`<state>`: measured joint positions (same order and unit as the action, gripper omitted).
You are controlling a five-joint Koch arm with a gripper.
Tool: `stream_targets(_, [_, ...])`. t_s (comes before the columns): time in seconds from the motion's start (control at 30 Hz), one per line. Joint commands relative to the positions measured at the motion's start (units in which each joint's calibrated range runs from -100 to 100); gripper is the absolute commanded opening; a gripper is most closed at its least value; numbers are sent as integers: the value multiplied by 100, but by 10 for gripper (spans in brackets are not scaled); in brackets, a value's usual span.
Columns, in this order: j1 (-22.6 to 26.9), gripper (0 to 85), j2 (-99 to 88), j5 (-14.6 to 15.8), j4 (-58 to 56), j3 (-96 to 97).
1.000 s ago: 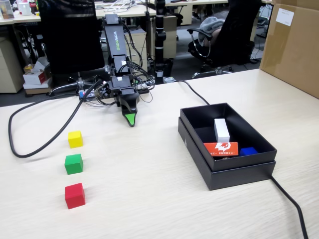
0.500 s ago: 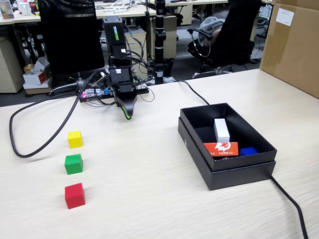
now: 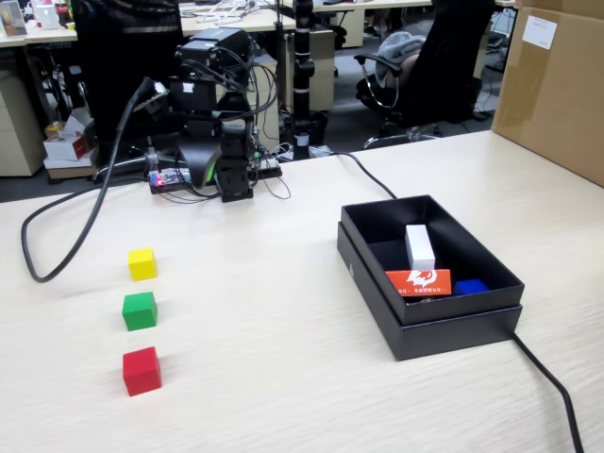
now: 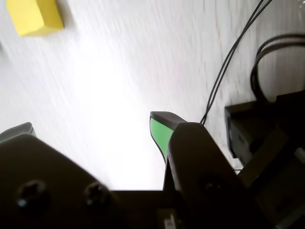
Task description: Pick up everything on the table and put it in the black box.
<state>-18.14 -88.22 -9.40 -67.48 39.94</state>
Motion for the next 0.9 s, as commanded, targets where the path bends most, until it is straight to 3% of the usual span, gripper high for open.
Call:
stream_targets(0.0, [-313,471,738,-259,-30,-721])
stream_targets(0.13, [-757,471,2264,-571,273,-1328])
stream_targets(0.3, [-894,471,3549,-733,644,-1700])
stream_targets(0.53, [-879,472,5730,-742,662,-3033])
stream_targets(0.87, [-742,472,6912,-811,947,-3459])
